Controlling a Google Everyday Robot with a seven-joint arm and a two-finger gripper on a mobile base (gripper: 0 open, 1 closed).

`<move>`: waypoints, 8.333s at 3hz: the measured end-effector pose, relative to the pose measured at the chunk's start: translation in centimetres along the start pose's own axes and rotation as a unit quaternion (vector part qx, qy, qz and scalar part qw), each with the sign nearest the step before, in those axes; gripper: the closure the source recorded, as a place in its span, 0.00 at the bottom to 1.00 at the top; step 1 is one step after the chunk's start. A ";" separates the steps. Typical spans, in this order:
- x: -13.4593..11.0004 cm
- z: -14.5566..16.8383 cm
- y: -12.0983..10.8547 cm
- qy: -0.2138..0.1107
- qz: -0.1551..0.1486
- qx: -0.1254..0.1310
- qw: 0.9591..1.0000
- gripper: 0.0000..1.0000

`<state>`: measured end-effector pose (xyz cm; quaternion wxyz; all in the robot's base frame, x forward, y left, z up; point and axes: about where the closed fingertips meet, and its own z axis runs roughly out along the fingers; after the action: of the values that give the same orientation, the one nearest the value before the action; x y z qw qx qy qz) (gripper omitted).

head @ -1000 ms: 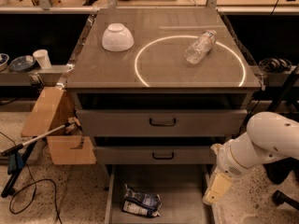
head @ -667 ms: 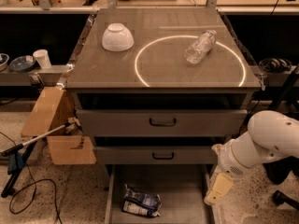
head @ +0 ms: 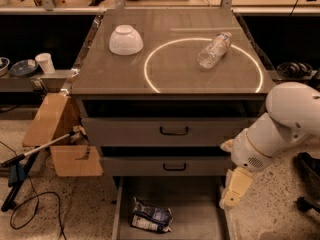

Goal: Pick blue chip bag from bottom drawer and place on counter

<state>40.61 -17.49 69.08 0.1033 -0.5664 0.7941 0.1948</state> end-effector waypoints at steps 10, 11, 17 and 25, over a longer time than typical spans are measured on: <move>1.3 20.3 -2.8 -0.045 -0.010 -0.026 0.999 0.00; 1.4 26.4 -3.0 -0.053 -0.042 0.005 0.998 0.00; -2.9 37.4 -9.8 -0.060 -0.038 -0.018 0.997 0.00; 3.1 51.1 -11.2 0.001 -0.004 -0.093 0.996 0.00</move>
Offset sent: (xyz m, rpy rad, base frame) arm 0.0060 0.0336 -0.0539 0.0613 -0.0941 0.0167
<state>47.19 -1.57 19.63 0.0499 -0.5765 0.7706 0.2671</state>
